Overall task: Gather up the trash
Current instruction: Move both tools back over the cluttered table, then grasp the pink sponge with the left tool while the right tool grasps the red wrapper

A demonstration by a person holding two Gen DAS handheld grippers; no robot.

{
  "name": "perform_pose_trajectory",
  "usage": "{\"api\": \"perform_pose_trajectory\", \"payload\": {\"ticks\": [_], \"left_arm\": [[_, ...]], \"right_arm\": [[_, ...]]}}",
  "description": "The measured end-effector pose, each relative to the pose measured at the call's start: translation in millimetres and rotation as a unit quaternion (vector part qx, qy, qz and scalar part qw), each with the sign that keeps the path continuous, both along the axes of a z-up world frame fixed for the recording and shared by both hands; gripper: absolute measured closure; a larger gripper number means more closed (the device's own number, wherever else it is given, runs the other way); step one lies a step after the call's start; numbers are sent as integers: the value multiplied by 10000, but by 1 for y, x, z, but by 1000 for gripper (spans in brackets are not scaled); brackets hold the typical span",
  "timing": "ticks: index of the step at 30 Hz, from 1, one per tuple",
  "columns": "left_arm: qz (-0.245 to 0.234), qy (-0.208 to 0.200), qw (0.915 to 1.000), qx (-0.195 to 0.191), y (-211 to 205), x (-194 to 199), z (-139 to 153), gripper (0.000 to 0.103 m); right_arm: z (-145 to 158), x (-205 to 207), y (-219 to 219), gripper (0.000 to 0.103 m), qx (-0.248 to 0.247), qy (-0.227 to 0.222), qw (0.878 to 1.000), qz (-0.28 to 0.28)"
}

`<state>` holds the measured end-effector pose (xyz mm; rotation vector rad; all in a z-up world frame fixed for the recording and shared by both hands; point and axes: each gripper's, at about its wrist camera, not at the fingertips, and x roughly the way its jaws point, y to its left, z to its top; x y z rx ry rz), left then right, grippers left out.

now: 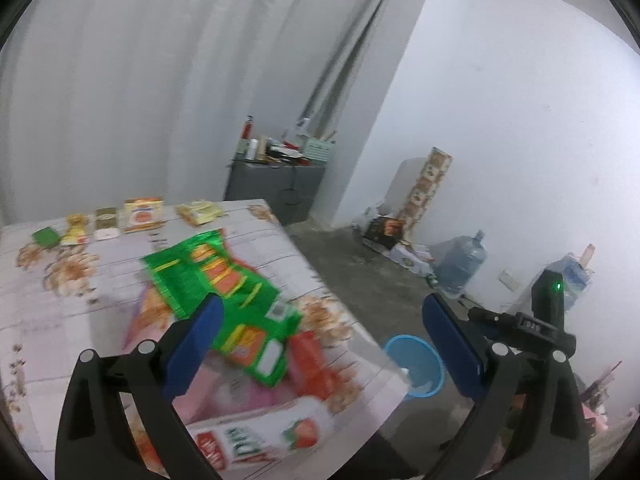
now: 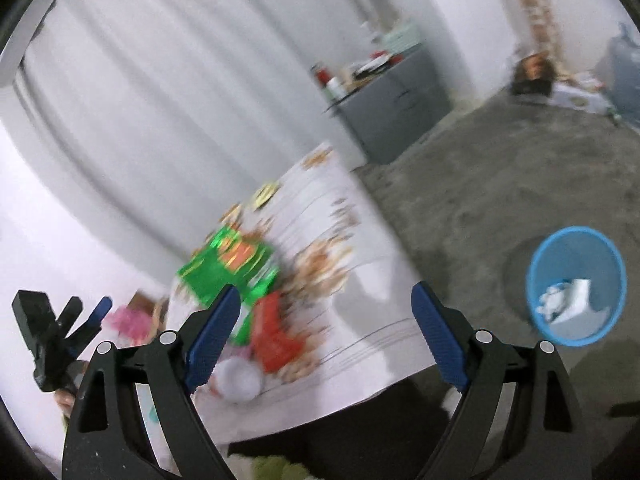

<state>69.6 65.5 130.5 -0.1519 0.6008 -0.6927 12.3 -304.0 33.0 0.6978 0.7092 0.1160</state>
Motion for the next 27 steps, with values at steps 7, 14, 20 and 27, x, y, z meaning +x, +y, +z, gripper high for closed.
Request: {"api": "perform_pose_trajectory", "payload": {"ticks": [7, 14, 20, 27], "left_arm": [[365, 343, 9987, 37, 30, -15, -38, 6], [773, 789, 9939, 61, 46, -9, -73, 6], [1290, 1288, 9826, 341, 60, 20, -97, 6], [1753, 2230, 9588, -141, 97, 65, -136, 6]], "right_arm": [[-13, 24, 42, 20, 250, 343, 9974, 583], [-22, 47, 71, 20, 312, 665, 9938, 838], [-28, 68, 95, 20, 186, 834, 9904, 1087], [-35, 86, 112, 20, 150, 1027, 9871, 1222]]}}
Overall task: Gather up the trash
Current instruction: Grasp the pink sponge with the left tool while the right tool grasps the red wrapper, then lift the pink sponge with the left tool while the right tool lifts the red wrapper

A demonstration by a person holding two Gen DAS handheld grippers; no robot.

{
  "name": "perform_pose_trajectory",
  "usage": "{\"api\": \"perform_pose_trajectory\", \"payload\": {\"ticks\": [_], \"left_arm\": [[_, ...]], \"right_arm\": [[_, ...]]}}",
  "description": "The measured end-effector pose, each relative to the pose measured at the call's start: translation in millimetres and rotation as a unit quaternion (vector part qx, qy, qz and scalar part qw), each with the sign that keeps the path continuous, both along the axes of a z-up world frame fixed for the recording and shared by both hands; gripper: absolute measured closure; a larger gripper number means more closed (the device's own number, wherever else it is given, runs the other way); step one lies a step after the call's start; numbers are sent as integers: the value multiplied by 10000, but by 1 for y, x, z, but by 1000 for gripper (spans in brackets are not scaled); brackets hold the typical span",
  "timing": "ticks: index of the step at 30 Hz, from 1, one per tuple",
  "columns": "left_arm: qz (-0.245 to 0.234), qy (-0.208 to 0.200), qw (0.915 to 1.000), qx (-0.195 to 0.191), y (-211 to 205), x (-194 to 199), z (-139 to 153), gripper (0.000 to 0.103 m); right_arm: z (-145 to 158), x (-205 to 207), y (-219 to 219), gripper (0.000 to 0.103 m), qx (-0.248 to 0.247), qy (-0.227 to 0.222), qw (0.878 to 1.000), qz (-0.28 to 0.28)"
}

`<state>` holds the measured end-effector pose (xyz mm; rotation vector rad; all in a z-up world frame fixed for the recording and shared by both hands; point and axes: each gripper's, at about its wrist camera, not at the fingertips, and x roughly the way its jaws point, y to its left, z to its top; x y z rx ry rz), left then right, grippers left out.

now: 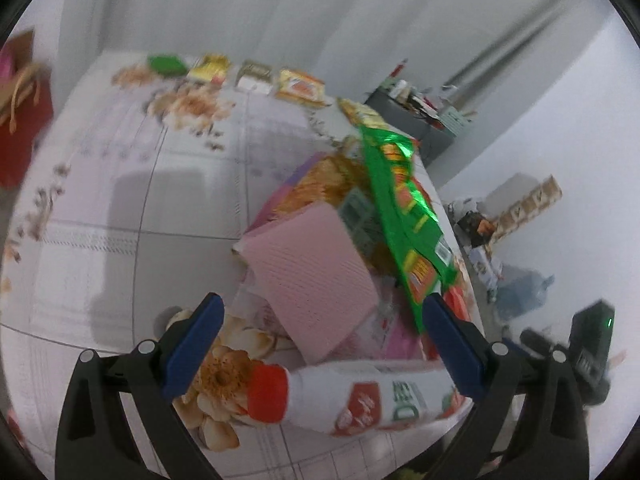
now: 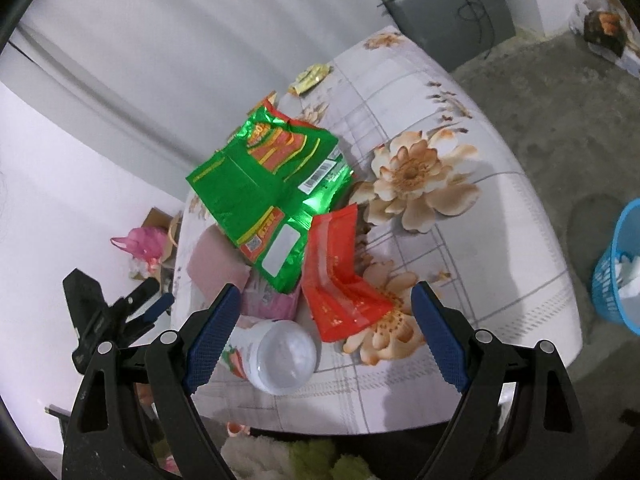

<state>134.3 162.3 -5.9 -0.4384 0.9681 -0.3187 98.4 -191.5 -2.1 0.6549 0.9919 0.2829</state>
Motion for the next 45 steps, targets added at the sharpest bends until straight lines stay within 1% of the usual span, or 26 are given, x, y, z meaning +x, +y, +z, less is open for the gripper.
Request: {"api": "perform_pose_trajectory", "payload": {"ticks": [2, 7, 9, 15, 18, 22, 24, 27, 32, 37, 38, 45], "left_arm": [[33, 74, 9998, -199, 6, 9, -6, 6], [212, 466, 9969, -601, 18, 29, -22, 19], [224, 589, 9960, -634, 20, 34, -28, 26], [131, 773, 9936, -812, 21, 45, -39, 33], [85, 734, 9933, -892, 20, 49, -40, 36], [68, 637, 9947, -805, 18, 53, -40, 41], [-1, 578, 9951, -808, 16, 55, -40, 47], [-30, 524, 9951, -834, 15, 57, -40, 56], [-36, 420, 9953, -872, 17, 56, -40, 61], [-4, 351, 9946, -980, 22, 53, -38, 64], [-4, 328, 9945, -993, 22, 51, -38, 66], [-1, 168, 9917, -1272, 30, 46, -32, 70]], "right_arm": [[-2, 6, 8, 20, -84, 40, 9999, 51], [-10, 19, 28, 21, -428, 118, 9987, 235], [-16, 23, 34, 22, -547, 205, 9979, 273], [-24, 32, 44, 26, -770, 272, 9960, 374], [-25, 35, 48, 28, -891, 270, 9948, 408], [-29, 39, 53, 31, -1021, 303, 9934, 425], [-32, 40, 53, 33, -1019, 348, 9933, 415], [-35, 41, 53, 38, -1029, 403, 9930, 415], [-38, 41, 54, 47, -1092, 456, 9920, 428], [-39, 39, 58, 53, -1200, 471, 9908, 401], [-39, 39, 58, 54, -1201, 475, 9908, 398], [-39, 34, 54, 62, -1143, 521, 9916, 322]]}}
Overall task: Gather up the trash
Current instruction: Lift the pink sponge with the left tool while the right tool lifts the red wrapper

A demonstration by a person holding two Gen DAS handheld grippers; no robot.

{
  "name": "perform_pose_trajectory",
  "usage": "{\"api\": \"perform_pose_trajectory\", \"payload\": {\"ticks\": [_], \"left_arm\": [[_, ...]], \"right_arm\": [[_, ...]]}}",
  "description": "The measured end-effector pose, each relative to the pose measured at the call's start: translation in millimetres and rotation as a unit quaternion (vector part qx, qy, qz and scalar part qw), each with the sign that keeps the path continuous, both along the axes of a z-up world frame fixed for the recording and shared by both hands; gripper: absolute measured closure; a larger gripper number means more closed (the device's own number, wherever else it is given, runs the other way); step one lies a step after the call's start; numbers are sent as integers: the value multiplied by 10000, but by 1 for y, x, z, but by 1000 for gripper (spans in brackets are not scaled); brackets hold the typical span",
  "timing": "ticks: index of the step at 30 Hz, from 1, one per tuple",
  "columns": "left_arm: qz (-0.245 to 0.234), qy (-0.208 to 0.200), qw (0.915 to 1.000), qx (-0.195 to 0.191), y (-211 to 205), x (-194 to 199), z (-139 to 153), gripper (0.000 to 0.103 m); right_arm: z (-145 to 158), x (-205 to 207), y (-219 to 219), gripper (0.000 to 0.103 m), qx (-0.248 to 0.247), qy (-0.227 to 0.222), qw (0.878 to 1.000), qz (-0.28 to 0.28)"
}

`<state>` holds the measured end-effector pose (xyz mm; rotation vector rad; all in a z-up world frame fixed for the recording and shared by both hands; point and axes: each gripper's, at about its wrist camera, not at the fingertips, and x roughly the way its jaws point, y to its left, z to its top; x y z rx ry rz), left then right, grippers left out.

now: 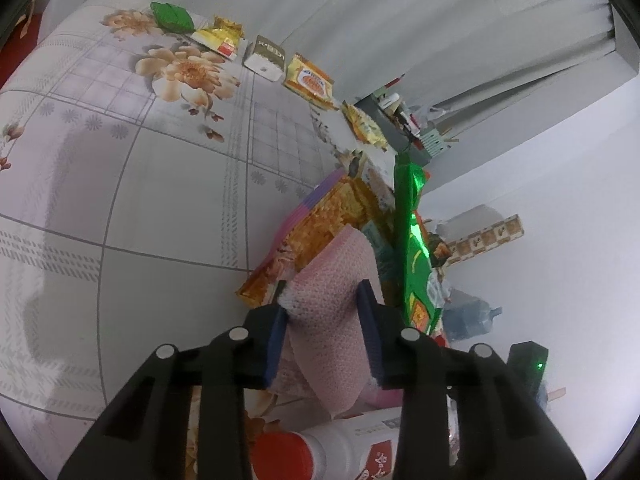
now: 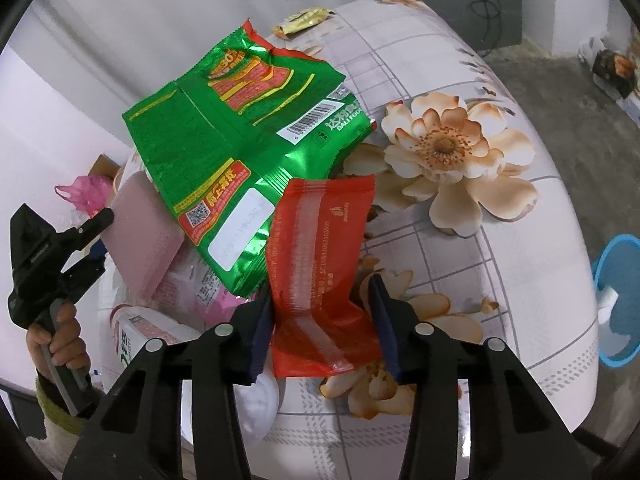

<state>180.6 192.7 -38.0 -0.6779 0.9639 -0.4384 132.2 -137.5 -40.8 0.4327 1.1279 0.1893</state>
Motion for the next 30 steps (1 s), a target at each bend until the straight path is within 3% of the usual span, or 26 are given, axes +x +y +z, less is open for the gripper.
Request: {"api": "perform_pose_trajectory", "payload": {"ticks": [7, 30], "left_arm": [[77, -70, 9996, -261, 9, -5, 4, 71], [134, -559, 9934, -990, 23, -18, 43, 73]], "right_arm": [[7, -6, -4, 67, 42, -67, 9999, -91], [34, -25, -34, 68, 343, -471, 9969, -521]]}}
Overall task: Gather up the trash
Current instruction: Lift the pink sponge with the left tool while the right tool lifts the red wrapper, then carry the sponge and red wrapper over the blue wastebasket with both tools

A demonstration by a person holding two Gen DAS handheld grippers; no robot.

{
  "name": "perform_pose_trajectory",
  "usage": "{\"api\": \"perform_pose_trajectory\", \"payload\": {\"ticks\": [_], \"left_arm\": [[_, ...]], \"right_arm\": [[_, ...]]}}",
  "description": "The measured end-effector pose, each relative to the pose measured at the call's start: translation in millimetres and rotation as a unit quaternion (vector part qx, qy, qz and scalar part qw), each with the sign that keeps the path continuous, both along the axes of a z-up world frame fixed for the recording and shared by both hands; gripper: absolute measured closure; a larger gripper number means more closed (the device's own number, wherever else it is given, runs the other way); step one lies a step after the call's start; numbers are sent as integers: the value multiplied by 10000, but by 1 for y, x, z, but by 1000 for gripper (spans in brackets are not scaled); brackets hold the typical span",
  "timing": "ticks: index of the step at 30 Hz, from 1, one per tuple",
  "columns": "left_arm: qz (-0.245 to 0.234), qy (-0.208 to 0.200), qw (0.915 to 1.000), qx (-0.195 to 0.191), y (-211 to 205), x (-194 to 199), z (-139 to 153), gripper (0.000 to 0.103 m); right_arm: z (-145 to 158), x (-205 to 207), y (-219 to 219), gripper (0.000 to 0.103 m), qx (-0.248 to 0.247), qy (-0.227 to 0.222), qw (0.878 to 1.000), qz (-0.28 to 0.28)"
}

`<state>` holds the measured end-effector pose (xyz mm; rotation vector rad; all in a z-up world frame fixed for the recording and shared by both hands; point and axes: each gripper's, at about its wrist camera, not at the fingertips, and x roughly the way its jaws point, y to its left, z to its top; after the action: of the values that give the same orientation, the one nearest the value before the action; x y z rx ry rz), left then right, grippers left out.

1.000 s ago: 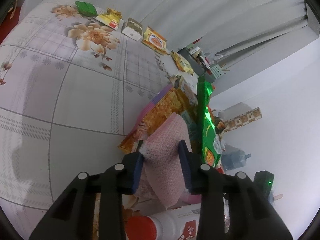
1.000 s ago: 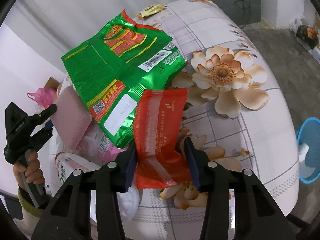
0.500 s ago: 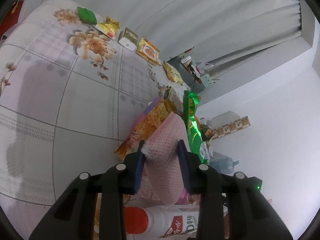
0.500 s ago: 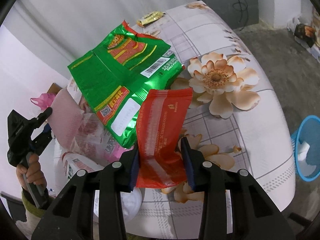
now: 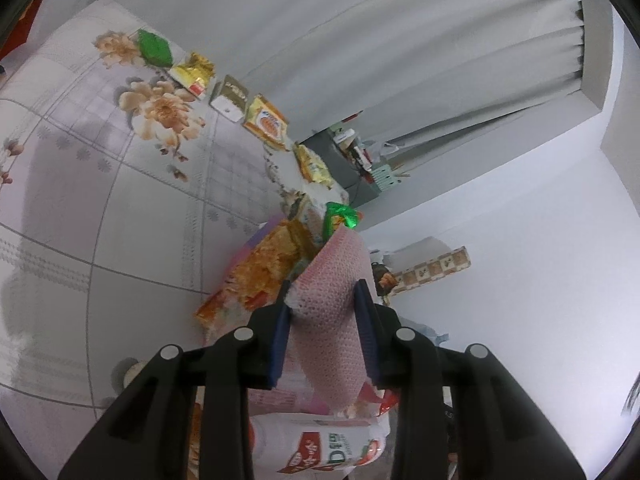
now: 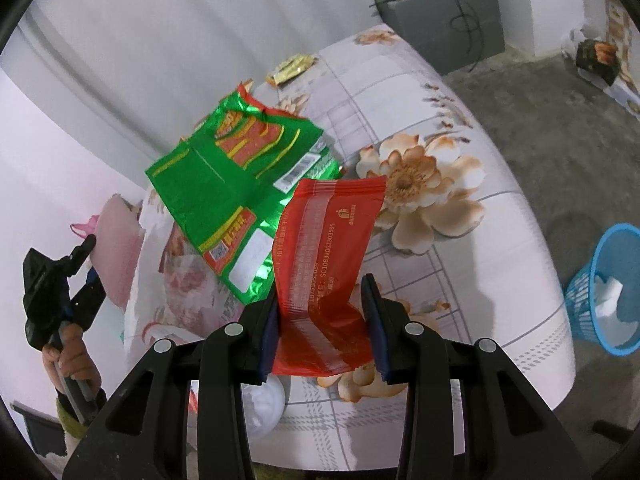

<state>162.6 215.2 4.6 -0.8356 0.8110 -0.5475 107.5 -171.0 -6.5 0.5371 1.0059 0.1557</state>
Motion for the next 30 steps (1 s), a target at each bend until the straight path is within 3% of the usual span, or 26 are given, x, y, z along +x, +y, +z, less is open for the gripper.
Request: {"api": "perform_pose_trajectory", "payload": {"ticks": [7, 19, 30], "left_arm": [[-77, -222, 9996, -155, -3, -4, 19, 74], [-298, -525, 9982, -52, -30, 0, 50, 74], [-939, -676, 9932, 144, -101, 0, 71, 74]], "right_arm": [[16, -9, -13, 68, 126, -231, 9995, -179], [31, -31, -41, 68, 432, -606, 9958, -529], [33, -60, -84, 68, 666, -811, 9897, -974]]}}
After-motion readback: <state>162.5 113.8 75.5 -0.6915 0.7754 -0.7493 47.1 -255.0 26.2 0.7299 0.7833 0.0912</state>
